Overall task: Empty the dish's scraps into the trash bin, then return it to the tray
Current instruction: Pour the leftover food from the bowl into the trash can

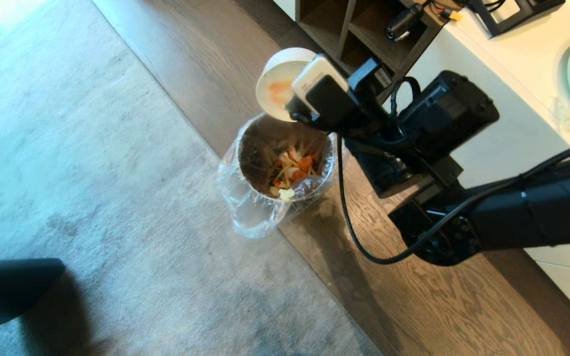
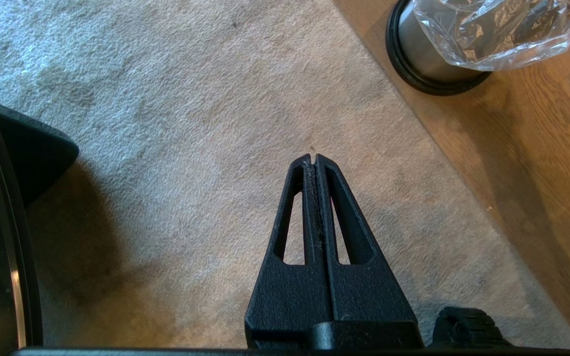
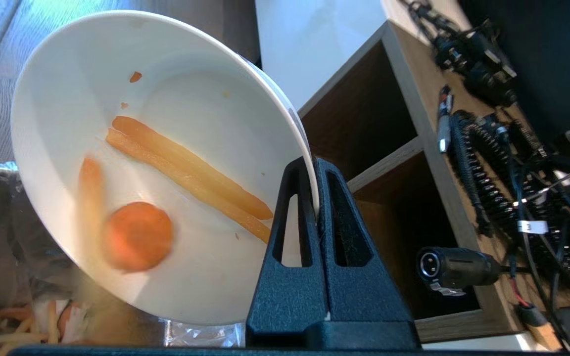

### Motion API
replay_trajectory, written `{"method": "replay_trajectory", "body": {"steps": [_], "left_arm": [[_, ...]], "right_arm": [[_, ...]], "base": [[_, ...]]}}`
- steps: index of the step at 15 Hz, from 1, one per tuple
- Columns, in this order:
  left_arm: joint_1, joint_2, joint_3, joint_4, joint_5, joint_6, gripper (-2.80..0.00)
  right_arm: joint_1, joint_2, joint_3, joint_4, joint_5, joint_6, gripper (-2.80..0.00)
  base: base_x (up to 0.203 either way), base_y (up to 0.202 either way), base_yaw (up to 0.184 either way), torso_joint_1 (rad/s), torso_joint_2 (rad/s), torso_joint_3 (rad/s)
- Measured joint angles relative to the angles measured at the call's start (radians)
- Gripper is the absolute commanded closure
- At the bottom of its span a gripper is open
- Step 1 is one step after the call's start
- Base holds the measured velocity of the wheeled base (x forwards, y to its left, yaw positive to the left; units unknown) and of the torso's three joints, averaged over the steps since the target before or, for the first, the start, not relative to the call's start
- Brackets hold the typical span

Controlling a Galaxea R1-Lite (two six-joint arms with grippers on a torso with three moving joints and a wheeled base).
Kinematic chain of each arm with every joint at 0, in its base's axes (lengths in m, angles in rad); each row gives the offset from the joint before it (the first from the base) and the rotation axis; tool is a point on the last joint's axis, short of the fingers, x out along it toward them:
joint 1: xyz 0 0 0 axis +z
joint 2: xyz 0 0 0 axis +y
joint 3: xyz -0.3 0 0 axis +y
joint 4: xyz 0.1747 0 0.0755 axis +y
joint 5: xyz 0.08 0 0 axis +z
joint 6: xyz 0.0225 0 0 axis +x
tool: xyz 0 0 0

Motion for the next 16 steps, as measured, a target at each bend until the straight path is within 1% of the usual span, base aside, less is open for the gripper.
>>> {"method": "replay_trajectory", "body": {"steps": [2,3,4,10,13,15,16], "left_arm": [[0.000,0.000,0.000,0.000,0.000,0.000,0.00],[0.000,0.000,0.000,0.000,0.000,0.000,0.00],[0.000,0.000,0.000,0.000,0.000,0.000,0.00],[0.000,0.000,0.000,0.000,0.000,0.000,0.00],[0.000,0.000,0.000,0.000,0.000,0.000,0.00],[0.000,0.000,0.000,0.000,0.000,0.000,0.00],[0.000,0.000,0.000,0.000,0.000,0.000,0.00]], "right_arm": [[0.005,0.002,0.070,-0.120,0.025,-0.028,0.00],[0.006,0.003,0.093,-0.158,0.033,-0.042,0.00],[0.007,0.003,0.107,-0.166,0.052,-0.053,0.00],[0.008,-0.009,0.125,-0.166,0.231,-0.107,0.00],[0.008,-0.022,0.125,-0.166,0.336,-0.142,0.00],[0.007,-0.033,0.119,-0.166,0.376,-0.149,0.00],[0.007,-0.041,0.116,-0.166,0.381,-0.149,0.00]], "base": [[0.000,0.000,0.000,0.000,0.00,0.000],[0.000,0.000,0.000,0.000,0.00,0.000],[0.000,0.000,0.000,0.000,0.00,0.000],[0.000,0.000,0.000,0.000,0.00,0.000],[0.000,0.000,0.000,0.000,0.00,0.000],[0.000,0.000,0.000,0.000,0.00,0.000],[0.000,0.000,0.000,0.000,0.00,0.000]]}}
